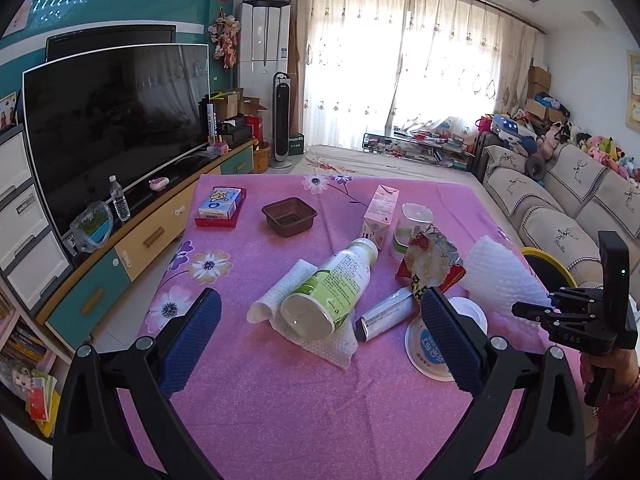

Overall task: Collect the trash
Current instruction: 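Reach the right tool to the white foam fruit net and grasp it, then carry the foam net over the bin and open the right tool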

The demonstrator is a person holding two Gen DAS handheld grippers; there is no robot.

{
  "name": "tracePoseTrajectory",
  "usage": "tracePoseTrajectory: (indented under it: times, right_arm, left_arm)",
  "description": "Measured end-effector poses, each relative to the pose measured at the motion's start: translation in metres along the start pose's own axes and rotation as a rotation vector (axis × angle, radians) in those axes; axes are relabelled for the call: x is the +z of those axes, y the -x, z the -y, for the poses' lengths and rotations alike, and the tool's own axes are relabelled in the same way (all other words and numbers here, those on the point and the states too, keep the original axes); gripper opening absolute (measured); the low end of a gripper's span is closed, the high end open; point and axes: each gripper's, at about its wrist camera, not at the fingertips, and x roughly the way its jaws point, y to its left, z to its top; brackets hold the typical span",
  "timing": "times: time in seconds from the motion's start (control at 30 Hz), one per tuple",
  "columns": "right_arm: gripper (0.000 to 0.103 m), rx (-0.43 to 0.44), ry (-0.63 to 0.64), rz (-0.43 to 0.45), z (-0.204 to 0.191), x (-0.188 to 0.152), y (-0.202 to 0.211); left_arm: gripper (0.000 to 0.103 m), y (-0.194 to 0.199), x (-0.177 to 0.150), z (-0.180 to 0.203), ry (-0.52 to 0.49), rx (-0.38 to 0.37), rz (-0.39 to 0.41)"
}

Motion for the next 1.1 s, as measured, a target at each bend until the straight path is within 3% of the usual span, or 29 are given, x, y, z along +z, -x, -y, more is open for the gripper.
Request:
tracePoseTrajectory:
  times: [0.23, 0.4, 0.5, 0.6, 0.87, 1.0, 1.1]
  right_arm:
    - [0.022, -0.033, -0.064, 0.098, 0.015, 0.001, 0.049]
    - [0.022, -0.206, -0.198, 0.141, 0.067, -0.005, 0.079]
    - [0.023, -0.354, -0.267, 0.118, 0.101, -0.016, 0.085]
    - [0.023, -0.439, -0.329, 0.082, 0.135, -0.027, 0.083]
    - [0.03, -0.563, -0.445, -0.022, 0.197, -0.049, 0.054]
    - [0.063, -0.623, -0.469, -0.03, 0.216, -0.051, 0.046]
    - [0.07, -0.665, -0.488, -0.017, 0.224, -0.051, 0.05]
  left_arm:
    - [0.098, -0.001, -0.003, 0.003, 0.0, -0.003, 0.001]
    - [0.098, -0.001, -0.004, 0.004, 0.002, -0.004, 0.002]
    - [0.098, -0.003, -0.004, 0.004, 0.001, -0.006, 0.0]
    - [0.098, -0.005, -0.004, 0.007, -0.006, -0.008, -0.002]
    - [0.098, -0.013, -0.003, 0.018, -0.03, -0.016, -0.016]
    - [0.098, -0.015, -0.003, 0.025, -0.039, -0.027, -0.022]
    - [0.098, -0.017, -0.004, 0.03, -0.052, -0.036, -0.027]
